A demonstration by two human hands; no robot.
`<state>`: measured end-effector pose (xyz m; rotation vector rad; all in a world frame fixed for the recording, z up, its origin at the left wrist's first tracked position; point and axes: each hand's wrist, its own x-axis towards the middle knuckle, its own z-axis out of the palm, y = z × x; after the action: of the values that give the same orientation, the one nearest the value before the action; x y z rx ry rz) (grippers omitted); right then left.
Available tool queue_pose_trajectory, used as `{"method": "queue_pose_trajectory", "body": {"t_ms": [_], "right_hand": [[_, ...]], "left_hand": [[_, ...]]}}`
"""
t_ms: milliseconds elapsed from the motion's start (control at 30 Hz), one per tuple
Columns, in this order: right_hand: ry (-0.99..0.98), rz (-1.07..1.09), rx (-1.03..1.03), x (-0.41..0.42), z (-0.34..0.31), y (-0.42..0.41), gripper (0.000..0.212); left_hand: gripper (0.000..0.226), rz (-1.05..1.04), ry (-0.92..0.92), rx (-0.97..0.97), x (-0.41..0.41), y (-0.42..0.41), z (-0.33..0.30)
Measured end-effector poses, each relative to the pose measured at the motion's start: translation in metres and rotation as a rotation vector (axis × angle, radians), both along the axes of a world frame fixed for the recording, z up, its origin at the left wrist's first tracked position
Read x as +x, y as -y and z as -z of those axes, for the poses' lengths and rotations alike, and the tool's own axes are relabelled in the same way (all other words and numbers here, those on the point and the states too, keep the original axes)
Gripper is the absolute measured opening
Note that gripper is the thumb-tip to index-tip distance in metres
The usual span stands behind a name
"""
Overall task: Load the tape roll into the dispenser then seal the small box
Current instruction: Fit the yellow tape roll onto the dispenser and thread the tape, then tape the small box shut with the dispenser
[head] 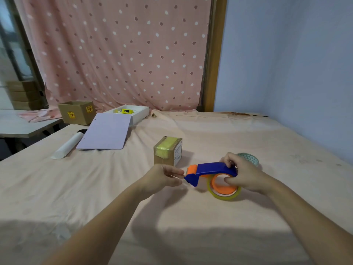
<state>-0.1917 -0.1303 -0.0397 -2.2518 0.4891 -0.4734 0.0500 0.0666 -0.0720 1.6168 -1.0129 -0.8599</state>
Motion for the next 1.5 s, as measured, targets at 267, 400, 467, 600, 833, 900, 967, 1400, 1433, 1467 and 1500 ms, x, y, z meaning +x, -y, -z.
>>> {"method": "queue_pose_trajectory", "body": {"t_ms": [267, 400, 467, 600, 833, 900, 967, 1400, 1433, 1467, 1500], "right_hand": [[-0.007, 0.0, 0.104, -0.007, 0.001, -0.012, 0.062], [0.085, 0.14, 0.218, -0.005, 0.012, -0.014, 0.037], [0.104, 0.157, 0.344, -0.006, 0.016, -0.016, 0.046], [0.114, 0.118, 0.467, -0.009, 0.018, -0.012, 0.065], [0.153, 0.002, 0.346, 0.029, -0.037, 0.01, 0.054], [0.144, -0.012, 0.262, 0.051, -0.064, 0.011, 0.05], [0.119, -0.022, 0.105, 0.074, -0.091, 0.011, 0.044], [-0.254, -0.324, -0.341, 0.205, -0.184, -0.01, 0.041], [-0.269, -0.336, -0.354, 0.212, -0.186, -0.012, 0.041], [-0.282, -0.346, -0.363, 0.219, -0.187, -0.013, 0.04], [-0.295, -0.353, -0.375, 0.225, -0.188, -0.014, 0.04]], "left_hand": [[0.024, -0.212, 0.008, -0.052, -0.015, 0.005, 0.006], [0.007, -0.294, 0.009, -0.088, -0.021, 0.011, 0.008], [0.004, -0.312, -0.009, -0.102, -0.024, 0.013, 0.008], [0.016, -0.356, -0.064, -0.149, -0.025, 0.013, 0.005], [0.033, -0.518, -0.288, -0.315, -0.016, 0.012, -0.013], [0.034, -0.565, -0.362, -0.358, -0.012, 0.012, -0.021], [0.037, -0.59, -0.427, -0.374, -0.004, 0.012, -0.026], [0.026, -0.551, -0.863, -0.305, 0.04, 0.009, -0.025], [0.024, -0.56, -0.866, -0.302, 0.042, 0.01, -0.024], [0.021, -0.567, -0.867, -0.298, 0.043, 0.011, -0.023], [0.018, -0.57, -0.867, -0.294, 0.044, 0.012, -0.021]]}}
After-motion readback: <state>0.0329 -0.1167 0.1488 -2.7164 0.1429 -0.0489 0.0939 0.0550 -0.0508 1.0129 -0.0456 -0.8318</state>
